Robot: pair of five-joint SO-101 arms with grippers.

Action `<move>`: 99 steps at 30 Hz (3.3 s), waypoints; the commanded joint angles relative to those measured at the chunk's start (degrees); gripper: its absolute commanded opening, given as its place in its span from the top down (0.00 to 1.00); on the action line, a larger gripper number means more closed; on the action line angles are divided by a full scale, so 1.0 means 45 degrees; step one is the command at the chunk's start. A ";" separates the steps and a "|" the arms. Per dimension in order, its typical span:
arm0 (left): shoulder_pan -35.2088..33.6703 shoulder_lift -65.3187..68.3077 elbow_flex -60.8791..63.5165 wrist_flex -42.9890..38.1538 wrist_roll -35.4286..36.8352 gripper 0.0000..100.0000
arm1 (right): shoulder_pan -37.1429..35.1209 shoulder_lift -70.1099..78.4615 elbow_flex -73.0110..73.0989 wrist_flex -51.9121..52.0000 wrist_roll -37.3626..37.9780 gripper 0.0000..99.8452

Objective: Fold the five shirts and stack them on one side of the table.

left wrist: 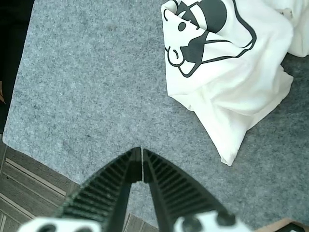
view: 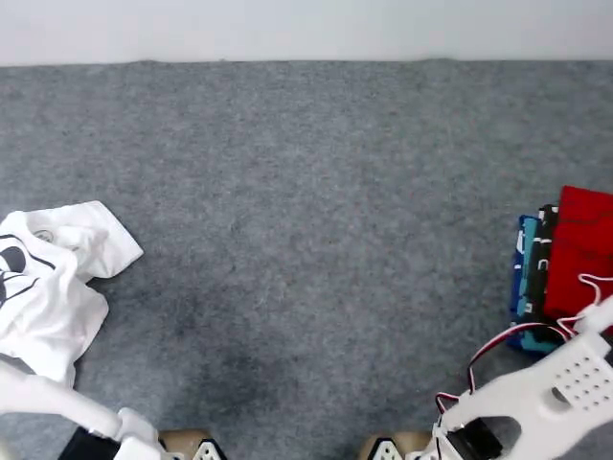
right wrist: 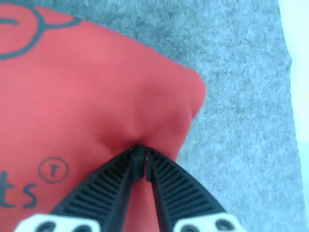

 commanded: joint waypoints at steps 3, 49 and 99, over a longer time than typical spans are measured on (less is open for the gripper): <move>0.0020 -0.0449 -0.0459 0.0254 0.0000 0.98 | -0.0420 -0.2940 -0.0586 0.2139 0.0000 0.99; 0.1915 0.2442 1.0930 -0.9768 -0.3165 0.82 | -0.5382 -1.3079 0.6799 1.0989 -0.4552 0.99; 1.9751 -0.5255 0.5499 -0.4747 0.4747 0.85 | -0.5402 -1.3177 0.6799 1.1028 -0.4571 0.99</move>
